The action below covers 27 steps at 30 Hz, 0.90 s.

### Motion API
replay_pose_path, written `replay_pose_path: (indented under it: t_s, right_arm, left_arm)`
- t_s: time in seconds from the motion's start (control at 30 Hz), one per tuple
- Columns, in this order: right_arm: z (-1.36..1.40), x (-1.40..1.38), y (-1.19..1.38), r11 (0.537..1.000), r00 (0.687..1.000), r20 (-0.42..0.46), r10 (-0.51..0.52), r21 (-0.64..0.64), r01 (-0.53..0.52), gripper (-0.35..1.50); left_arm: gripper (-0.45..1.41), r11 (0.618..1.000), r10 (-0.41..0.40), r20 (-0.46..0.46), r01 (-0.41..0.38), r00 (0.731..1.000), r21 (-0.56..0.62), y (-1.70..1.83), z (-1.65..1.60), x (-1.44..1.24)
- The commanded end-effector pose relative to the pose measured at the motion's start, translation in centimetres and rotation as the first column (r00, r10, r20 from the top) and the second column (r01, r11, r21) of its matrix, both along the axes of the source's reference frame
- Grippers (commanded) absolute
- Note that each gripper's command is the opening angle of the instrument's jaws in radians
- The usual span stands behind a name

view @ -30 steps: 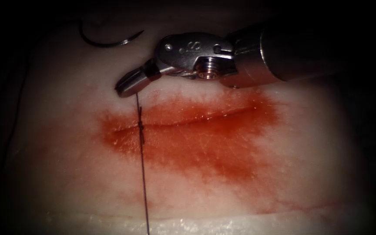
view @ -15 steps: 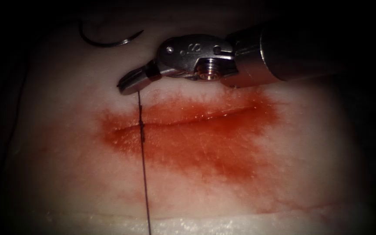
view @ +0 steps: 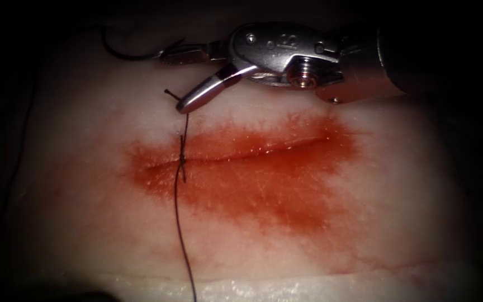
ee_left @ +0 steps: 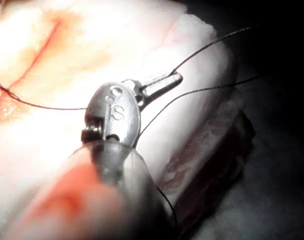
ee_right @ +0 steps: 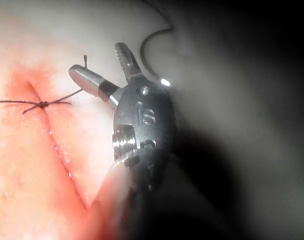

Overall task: Wound Closure
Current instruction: Wrap suture counter-clockwise one time around right needle holder

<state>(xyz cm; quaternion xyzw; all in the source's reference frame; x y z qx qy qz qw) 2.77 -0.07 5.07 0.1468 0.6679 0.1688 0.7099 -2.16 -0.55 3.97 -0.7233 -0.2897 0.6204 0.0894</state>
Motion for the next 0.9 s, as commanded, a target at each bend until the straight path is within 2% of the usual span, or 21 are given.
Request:
replay_pose_path:
  t_s: [0.03,0.13,0.33,0.37,0.4,0.43,0.5,0.53,0.57,0.77,0.9]
  right_arm:
    - [0.04,0.0,0.01,1.0,1.0,0.009,0.023,-0.015,-0.023,1.31]
    - [-0.01,-0.14,0.0,0.994,0.993,0.07,0.091,-0.063,-0.087,1.31]
    - [-0.05,-0.3,-0.1,0.99,0.988,0.082,0.13,-0.07,-0.125,1.35]
    - [-0.06,-0.3,-0.15,0.99,0.989,0.075,0.127,-0.071,-0.121,1.3]
    - [-0.1,-0.31,-0.28,0.991,0.992,0.048,0.115,-0.073,-0.111,1.11]
    - [-0.1,-0.31,-0.28,0.991,0.992,0.048,0.115,-0.073,-0.111,1.11]
    - [-0.14,-0.32,-0.39,0.992,0.995,0.021,0.101,-0.073,-0.099,0.81]
    - [-0.22,-0.31,-0.53,0.994,0.997,-0.014,0.08,-0.073,-0.081,-0.15]
    - [-0.25,-0.31,-0.58,0.995,0.997,-0.024,0.071,-0.072,-0.072,-0.35]
    - [-0.43,-0.15,-0.86,0.995,0.995,-0.073,0.07,-0.072,-0.076,-0.35]
    - [-0.48,0.08,-1.0,0.992,0.988,-0.125,0.088,-0.077,-0.098,-0.35]
  left_arm:
    - [-0.45,1.0,-0.006,-0.01,0.006,1.0,-0.018,0.07,0.01,-0.05]
    - [-0.45,0.994,-0.061,-0.039,0.057,0.997,-0.094,0.37,-0.09,0.0]
    - [-0.45,0.976,-0.141,-0.071,0.126,0.987,-0.178,0.75,-0.15,0.08]
    - [-0.45,0.975,-0.146,-0.075,0.131,0.986,-0.18,0.8,-0.15,0.09]
    - [-0.45,0.972,-0.158,-0.082,0.14,0.984,-0.19,0.88,-0.14,0.1]
    - [-0.45,0.972,-0.158,-0.082,0.14,0.984,-0.19,0.88,-0.14,0.1]
    - [-0.45,0.97,-0.168,-0.088,0.148,0.982,-0.195,0.97,-0.12,0.1]
    - [-0.45,0.968,-0.173,-0.091,0.153,0.981,-0.197,1.04,-0.09,0.1]
    - [-0.45,0.968,-0.177,-0.091,0.157,0.98,-0.194,1.07,-0.08,0.11]
    - [-0.45,0.968,-0.182,-0.086,0.163,0.98,-0.191,1.3,0.04,0.14]
    - [-0.45,0.965,-0.207,-0.05,0.196,0.977,-0.177,1.49,0.18,0.11]
